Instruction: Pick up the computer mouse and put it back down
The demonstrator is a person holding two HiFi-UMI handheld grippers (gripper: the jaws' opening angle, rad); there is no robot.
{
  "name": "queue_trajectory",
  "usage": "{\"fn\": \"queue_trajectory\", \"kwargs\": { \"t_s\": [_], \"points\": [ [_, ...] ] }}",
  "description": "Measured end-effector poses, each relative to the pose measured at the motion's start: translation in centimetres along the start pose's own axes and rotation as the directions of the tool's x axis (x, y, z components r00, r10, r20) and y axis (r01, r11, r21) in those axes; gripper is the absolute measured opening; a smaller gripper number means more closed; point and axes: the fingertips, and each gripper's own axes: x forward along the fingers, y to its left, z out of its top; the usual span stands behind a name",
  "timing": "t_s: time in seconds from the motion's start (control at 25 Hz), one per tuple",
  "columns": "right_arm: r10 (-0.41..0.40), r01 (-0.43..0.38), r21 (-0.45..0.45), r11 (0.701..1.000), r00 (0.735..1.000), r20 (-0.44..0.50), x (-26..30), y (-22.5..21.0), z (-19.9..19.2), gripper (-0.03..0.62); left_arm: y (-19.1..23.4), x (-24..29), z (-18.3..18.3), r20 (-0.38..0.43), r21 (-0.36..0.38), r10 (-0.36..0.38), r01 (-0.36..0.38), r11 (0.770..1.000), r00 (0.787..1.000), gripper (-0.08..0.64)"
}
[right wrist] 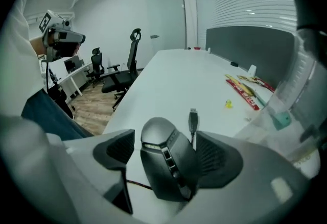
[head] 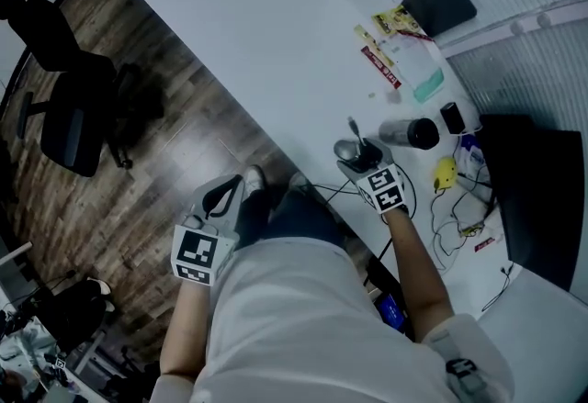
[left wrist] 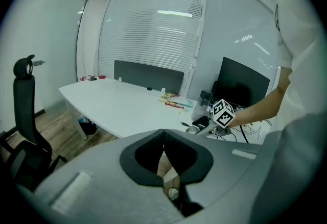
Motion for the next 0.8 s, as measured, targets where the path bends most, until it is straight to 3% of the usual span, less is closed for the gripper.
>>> {"fn": "queue_trajectory", "kwargs": {
  "t_s": [0.2,0.44,0.8],
  "points": [
    [0.018,-0.022,-0.062,0.998,0.998,-0.068,1.1,-0.2,-1.2,0.374,0.3,-0.1,-0.3,0.009,-0.015,0.041,-0.041,0.999,0.999,0.009],
    [0.030,-0.036,-0.101,0.994,0.998,-0.062,1.4,-0.1,-0.7,0.368,0.6,-0.5,-0.7,0.008,-0.040,0.073,-0.073,0.997,0.997,0.009],
    [0.013,-0.015,-0.051,0.999,0.999,-0.045,1.7,-0.1,0.5,0.339,0.8,-1.1,-0.6,0.028,-0.046,0.097,-0.096,0.994,0.995,0.009]
  ]
}}
